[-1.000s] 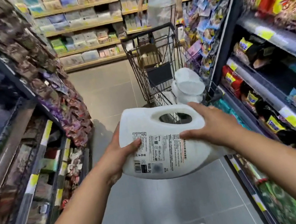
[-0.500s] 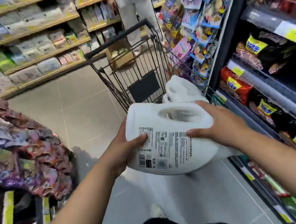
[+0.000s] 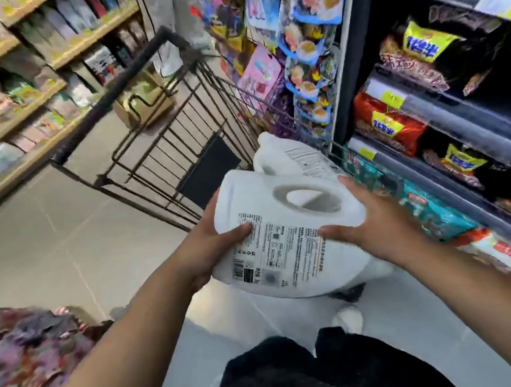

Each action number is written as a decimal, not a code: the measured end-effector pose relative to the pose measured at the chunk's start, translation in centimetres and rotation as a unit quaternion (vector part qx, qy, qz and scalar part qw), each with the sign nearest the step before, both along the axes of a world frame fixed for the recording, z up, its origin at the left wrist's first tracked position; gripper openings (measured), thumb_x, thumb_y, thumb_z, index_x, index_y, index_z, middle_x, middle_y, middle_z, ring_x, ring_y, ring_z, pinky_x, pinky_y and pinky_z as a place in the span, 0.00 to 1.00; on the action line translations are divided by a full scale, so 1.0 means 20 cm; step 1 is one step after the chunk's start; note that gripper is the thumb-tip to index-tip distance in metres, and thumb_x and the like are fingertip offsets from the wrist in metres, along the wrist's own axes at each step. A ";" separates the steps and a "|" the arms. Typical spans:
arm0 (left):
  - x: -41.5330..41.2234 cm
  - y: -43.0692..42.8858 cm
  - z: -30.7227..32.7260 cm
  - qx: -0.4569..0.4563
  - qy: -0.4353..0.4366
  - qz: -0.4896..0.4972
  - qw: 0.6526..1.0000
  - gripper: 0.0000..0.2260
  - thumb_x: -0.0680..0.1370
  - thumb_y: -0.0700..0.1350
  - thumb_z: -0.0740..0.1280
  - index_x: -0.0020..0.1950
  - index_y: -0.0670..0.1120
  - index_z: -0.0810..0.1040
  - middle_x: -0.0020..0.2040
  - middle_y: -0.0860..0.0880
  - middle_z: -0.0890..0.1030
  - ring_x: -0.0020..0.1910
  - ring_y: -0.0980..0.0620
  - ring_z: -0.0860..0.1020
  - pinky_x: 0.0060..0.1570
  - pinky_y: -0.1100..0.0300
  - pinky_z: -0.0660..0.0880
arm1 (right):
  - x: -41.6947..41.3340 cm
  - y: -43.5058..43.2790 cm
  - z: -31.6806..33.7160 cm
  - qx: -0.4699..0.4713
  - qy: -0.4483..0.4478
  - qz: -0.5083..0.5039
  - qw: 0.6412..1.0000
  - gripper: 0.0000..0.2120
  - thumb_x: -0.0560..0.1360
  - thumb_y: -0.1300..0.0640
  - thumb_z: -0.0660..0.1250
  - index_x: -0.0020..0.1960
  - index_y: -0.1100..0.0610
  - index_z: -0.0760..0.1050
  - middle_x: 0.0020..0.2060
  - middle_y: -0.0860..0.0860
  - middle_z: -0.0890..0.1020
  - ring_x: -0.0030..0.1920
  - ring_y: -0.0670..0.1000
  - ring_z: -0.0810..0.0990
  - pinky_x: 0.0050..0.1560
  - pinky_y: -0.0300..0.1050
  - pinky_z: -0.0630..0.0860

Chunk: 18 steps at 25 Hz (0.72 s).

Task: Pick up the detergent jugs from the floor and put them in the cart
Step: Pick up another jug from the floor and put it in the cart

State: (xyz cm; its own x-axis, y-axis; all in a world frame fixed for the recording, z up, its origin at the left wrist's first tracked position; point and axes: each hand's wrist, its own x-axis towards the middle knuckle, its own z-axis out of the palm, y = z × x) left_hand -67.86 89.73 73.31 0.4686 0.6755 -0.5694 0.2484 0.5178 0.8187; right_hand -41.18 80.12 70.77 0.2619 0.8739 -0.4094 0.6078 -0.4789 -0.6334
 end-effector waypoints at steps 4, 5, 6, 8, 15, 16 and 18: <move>0.10 0.27 -0.12 -0.031 0.024 -0.032 0.999 0.33 0.77 0.40 0.69 0.75 0.63 0.60 0.60 0.40 0.82 0.57 0.37 0.82 0.53 0.35 0.78 | 0.04 0.14 -0.10 -0.030 0.007 -0.038 0.999 0.55 0.53 0.21 0.63 0.76 0.34 0.50 0.74 0.51 0.68 0.71 0.56 0.68 0.62 0.51 0.72; 0.12 0.33 -0.16 -0.036 0.026 -0.040 0.998 0.32 0.78 0.39 0.69 0.74 0.63 0.60 0.60 0.41 0.82 0.56 0.38 0.82 0.54 0.35 0.78 | 0.04 0.17 -0.13 -0.043 0.014 -0.052 0.998 0.56 0.52 0.20 0.63 0.76 0.33 0.50 0.74 0.50 0.68 0.71 0.57 0.68 0.62 0.52 0.72; 0.14 0.38 -0.19 -0.040 0.031 -0.048 0.998 0.31 0.78 0.39 0.68 0.74 0.63 0.61 0.60 0.41 0.83 0.56 0.38 0.82 0.54 0.35 0.78 | 0.04 0.20 -0.16 -0.062 0.018 -0.066 0.996 0.56 0.52 0.19 0.62 0.75 0.33 0.49 0.74 0.50 0.68 0.71 0.57 0.68 0.62 0.51 0.72; 0.15 0.49 -0.28 -0.042 0.040 -0.068 0.996 0.30 0.78 0.38 0.68 0.74 0.61 0.62 0.60 0.41 0.82 0.57 0.38 0.82 0.54 0.36 0.78 | -0.01 0.24 -0.23 -0.091 0.019 -0.088 0.992 0.54 0.53 0.20 0.62 0.75 0.32 0.48 0.74 0.50 0.68 0.70 0.57 0.70 0.60 0.49 0.71; 0.10 0.78 -0.54 0.051 0.110 -0.194 0.973 0.34 0.73 0.53 0.73 0.73 0.68 0.58 0.63 0.53 0.79 0.61 0.52 0.79 0.62 0.46 0.77 | -0.19 0.35 -0.38 -0.137 -0.046 -0.146 0.979 0.54 0.52 0.21 0.59 0.75 0.35 0.50 0.65 0.53 0.73 0.63 0.56 0.74 0.52 0.47 0.70; 0.09 0.80 -0.55 0.059 0.107 -0.214 0.969 0.36 0.72 0.56 0.72 0.73 0.70 0.56 0.65 0.54 0.78 0.63 0.52 0.78 0.62 0.46 0.76 | -0.23 0.35 -0.40 -0.138 -0.049 -0.158 0.977 0.55 0.51 0.20 0.57 0.75 0.34 0.50 0.63 0.53 0.73 0.62 0.56 0.74 0.50 0.47 0.69; 0.05 0.85 -0.59 0.068 0.106 -0.238 0.963 0.38 0.71 0.58 0.72 0.73 0.72 0.53 0.68 0.53 0.75 0.65 0.50 0.76 0.64 0.44 0.74 | -0.30 0.36 -0.43 -0.132 -0.062 -0.182 0.972 0.55 0.50 0.19 0.56 0.75 0.33 0.51 0.63 0.53 0.72 0.61 0.56 0.75 0.50 0.47 0.70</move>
State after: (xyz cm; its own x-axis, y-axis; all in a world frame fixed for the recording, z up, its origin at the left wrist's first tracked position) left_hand -66.85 106.80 61.54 0.6268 0.4870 -0.6082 0.6003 0.1958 0.7754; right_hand -47.09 87.34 62.13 0.5958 0.5834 -0.5520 0.4324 -0.8122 -0.3917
